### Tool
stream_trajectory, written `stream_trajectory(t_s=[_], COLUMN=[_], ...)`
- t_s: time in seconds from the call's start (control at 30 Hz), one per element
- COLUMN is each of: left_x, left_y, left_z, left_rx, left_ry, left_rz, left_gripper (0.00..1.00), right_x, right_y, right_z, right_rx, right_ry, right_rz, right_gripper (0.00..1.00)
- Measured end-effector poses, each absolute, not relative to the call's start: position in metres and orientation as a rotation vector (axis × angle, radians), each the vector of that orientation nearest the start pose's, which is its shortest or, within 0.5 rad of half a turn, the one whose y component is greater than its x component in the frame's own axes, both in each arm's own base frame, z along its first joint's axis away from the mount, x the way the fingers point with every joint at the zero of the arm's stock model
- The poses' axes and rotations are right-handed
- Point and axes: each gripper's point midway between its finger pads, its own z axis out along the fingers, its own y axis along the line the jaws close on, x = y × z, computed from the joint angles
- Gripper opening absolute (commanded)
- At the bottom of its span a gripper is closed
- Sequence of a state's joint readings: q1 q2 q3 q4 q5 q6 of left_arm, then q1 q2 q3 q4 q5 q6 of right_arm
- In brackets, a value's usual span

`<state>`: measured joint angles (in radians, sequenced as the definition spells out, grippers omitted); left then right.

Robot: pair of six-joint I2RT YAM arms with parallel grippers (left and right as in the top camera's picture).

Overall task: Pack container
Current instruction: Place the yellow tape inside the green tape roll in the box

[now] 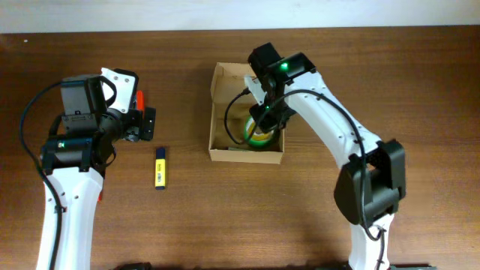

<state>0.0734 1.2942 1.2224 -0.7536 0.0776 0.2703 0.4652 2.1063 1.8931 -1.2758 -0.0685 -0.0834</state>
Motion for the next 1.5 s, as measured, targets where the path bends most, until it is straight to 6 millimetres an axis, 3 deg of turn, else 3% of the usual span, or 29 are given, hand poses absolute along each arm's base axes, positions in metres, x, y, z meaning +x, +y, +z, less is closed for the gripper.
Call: stream_trajectory(t_s=[0.33,0.53,0.7,0.97,1.0,1.03,1.1,1.13,1.17,1.2,1.37,1.5], left_x=[0.363,0.361,0.360,0.360,0.360,0.360,0.360,0.360,0.360,0.360,0.360,0.360], left_y=[0.013,0.013,0.013,0.013,0.013,0.013,0.013,0.013,0.013,0.013,0.013,0.013], left_z=[0.229,0.228,0.227,0.227,0.227,0.227,0.227,0.227,0.227,0.227,0.227,0.227], left_rx=[0.271,0.272,0.272,0.272,0.272,0.272,0.272,0.272,0.272,0.272,0.272,0.272], left_ry=[2.380,2.388,2.393,2.393,2.393,2.392,2.393,2.393,2.393,2.393,2.393,2.395], left_rz=[0.068,0.067,0.065,0.065,0.065,0.066,0.065,0.065,0.065,0.065,0.065,0.065], left_gripper=[0.99,0.99,0.99,0.99,0.99,0.99,0.99,0.99,0.99,0.99,0.99,0.99], right_x=[0.395,0.396,0.399,0.411,0.412,0.411,0.409,0.408,0.407,0.407,0.397,0.407], right_y=[0.208,0.204,0.203,0.178,0.176,0.175,0.176,0.177,0.179,0.180,0.187,0.213], right_z=[0.082,0.064,0.063,0.058,0.058,0.058,0.058,0.058,0.058,0.058,0.063,0.112], right_rx=[-0.827,-0.836,-0.834,-0.754,-0.747,-0.751,-0.767,-0.770,-0.795,-0.792,-0.855,-0.882], right_ry=[2.925,2.958,2.951,2.978,2.981,2.984,2.987,2.986,2.979,2.981,2.996,2.903], right_rz=[0.104,0.061,0.057,0.028,0.027,0.025,0.019,0.016,0.013,0.014,0.000,0.025], right_gripper=[0.04,0.04,0.04,0.04,0.13,0.14,0.35,0.38,0.57,0.61,0.63,0.58])
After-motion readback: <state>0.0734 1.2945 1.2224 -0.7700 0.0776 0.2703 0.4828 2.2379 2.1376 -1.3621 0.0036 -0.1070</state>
